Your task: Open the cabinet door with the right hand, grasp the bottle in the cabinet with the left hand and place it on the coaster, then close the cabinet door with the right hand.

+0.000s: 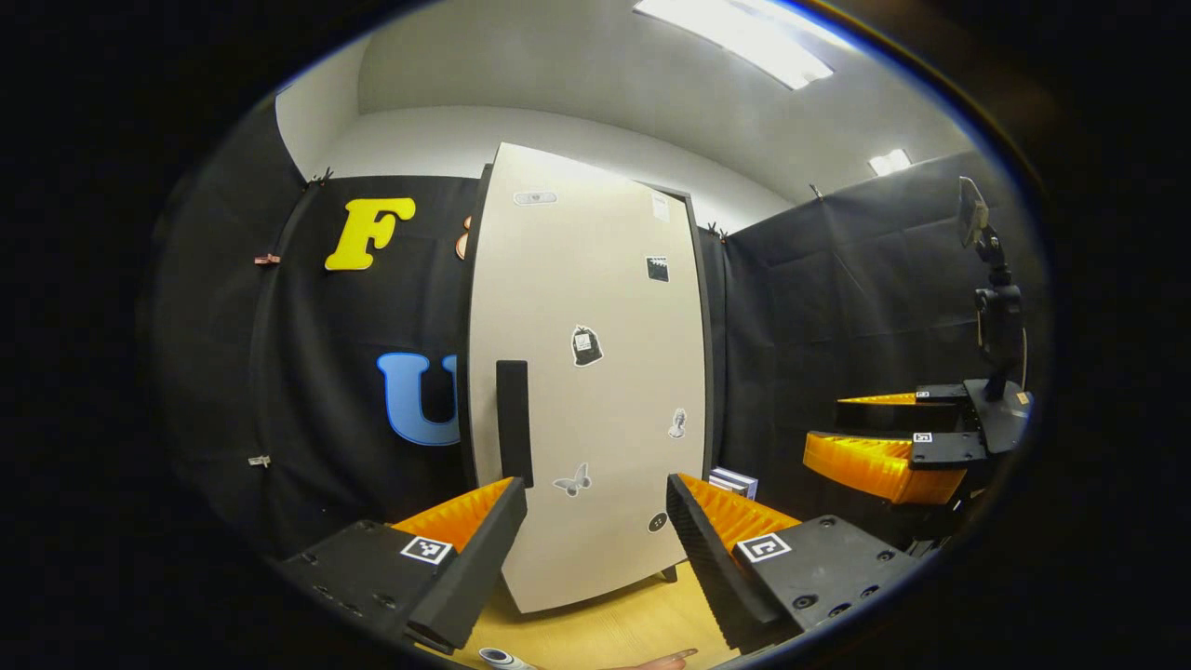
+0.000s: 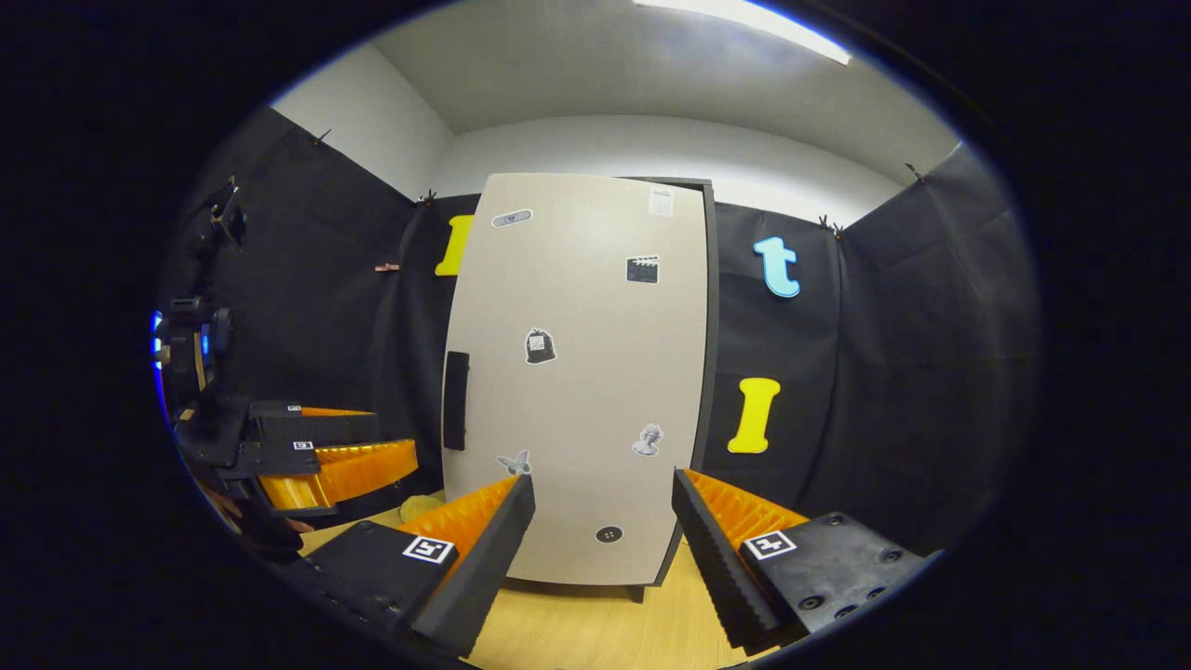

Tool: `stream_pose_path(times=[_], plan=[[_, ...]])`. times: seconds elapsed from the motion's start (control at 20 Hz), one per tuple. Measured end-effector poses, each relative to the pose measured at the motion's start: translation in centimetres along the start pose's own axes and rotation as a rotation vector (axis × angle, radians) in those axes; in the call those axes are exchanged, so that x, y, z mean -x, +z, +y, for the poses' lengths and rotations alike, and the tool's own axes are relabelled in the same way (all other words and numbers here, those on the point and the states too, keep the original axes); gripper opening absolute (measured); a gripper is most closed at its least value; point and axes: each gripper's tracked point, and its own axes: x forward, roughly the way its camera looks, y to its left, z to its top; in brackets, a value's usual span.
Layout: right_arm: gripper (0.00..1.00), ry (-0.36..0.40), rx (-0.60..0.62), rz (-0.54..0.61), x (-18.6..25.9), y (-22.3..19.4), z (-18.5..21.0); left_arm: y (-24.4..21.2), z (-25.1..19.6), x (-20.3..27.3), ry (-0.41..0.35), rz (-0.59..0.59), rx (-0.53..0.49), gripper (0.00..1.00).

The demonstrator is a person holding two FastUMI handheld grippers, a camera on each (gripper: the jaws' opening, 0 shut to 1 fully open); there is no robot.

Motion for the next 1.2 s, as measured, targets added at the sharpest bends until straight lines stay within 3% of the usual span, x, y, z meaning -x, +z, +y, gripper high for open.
stream_pose_path(times=[1.2], plan=[[0.97,0.010,0.052,-0.006,-1.4,-0.3,0.8,0.3,0.5,0.0,-0.003,-0.013,-0.002,0.95]])
